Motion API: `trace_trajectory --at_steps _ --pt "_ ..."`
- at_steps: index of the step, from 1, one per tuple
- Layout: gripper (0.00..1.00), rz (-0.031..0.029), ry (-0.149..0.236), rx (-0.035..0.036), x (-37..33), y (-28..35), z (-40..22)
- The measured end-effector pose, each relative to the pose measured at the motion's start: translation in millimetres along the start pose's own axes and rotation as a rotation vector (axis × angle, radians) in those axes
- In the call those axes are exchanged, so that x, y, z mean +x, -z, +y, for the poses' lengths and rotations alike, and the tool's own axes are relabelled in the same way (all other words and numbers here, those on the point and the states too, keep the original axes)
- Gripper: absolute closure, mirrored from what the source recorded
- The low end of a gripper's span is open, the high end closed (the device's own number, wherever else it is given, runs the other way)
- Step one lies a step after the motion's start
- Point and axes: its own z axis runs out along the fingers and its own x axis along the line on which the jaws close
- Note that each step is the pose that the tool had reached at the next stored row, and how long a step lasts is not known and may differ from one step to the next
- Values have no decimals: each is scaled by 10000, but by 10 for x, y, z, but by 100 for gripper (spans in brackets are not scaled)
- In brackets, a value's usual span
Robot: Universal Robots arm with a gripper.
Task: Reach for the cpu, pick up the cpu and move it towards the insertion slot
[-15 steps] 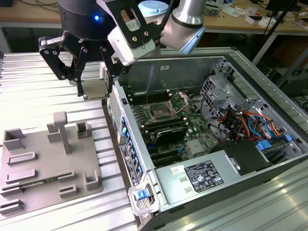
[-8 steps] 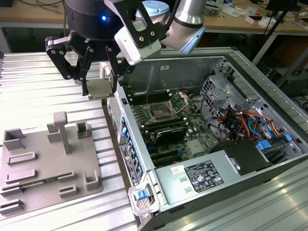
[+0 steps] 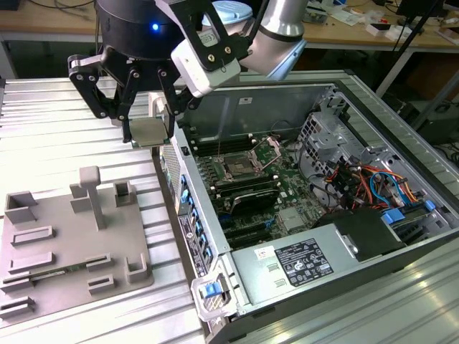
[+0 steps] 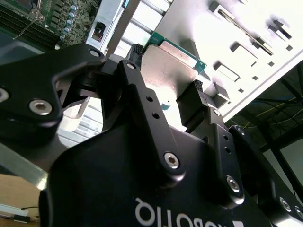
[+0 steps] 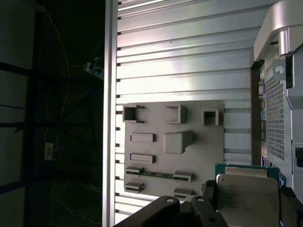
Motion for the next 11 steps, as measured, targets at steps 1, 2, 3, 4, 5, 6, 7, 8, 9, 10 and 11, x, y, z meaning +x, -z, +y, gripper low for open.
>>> trace_trajectory --at_steps 1,2,3,4,5,6,7,8,9,10,11 --pt "45 -1 0 -1 0 0 0" --pt "45 -1 1 -1 -3 -1 0" --pt "45 -1 2 -1 -7 -1 0" --pt "45 0 2 0 -13 0 0" --pt "45 0 1 0 -20 0 -1" --pt "45 -1 1 0 -32 -1 -1" --pt "45 0 1 0 -43 0 -1" --pt "45 0 1 0 -58 0 -1" --pt "45 0 0 0 -73 -1 -1" --pt "45 0 0 0 -96 -1 -2" --pt "45 0 0 0 -122 -1 -2"
